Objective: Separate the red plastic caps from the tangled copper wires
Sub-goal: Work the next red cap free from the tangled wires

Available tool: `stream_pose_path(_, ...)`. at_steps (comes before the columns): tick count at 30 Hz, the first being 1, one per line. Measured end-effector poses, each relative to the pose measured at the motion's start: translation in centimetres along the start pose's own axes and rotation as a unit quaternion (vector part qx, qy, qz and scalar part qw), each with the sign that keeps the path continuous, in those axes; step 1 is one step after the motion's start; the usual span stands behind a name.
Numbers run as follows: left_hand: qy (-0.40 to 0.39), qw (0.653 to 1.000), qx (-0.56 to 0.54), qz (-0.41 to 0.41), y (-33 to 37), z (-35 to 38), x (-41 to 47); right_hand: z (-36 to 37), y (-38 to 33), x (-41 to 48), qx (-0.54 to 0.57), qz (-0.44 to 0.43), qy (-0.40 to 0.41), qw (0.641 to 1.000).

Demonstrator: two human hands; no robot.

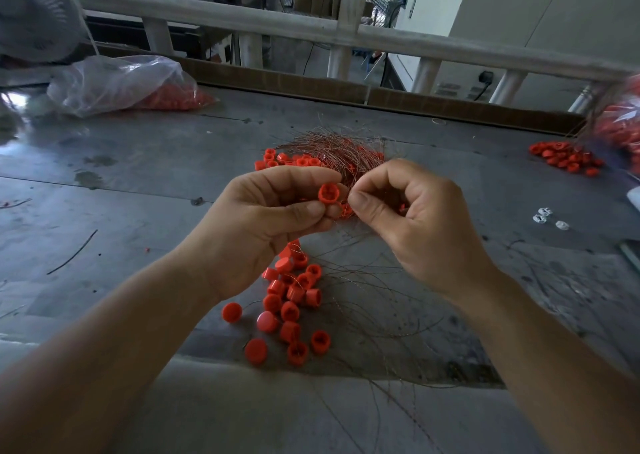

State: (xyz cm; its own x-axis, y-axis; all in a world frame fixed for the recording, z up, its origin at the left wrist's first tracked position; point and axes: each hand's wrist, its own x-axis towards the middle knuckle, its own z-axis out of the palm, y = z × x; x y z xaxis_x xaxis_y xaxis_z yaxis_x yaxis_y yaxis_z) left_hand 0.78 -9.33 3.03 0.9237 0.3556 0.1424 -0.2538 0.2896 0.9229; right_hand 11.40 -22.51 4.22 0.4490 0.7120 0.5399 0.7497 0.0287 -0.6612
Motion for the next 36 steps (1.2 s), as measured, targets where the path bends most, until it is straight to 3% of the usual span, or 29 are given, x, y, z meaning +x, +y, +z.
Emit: stream_pose_path(36,-0.013,1.0,0.003,-0.004,0.12,-0.43,-0.02,-0.42,-0.38,0.04,-0.053,0.003,-0.01,0.999)
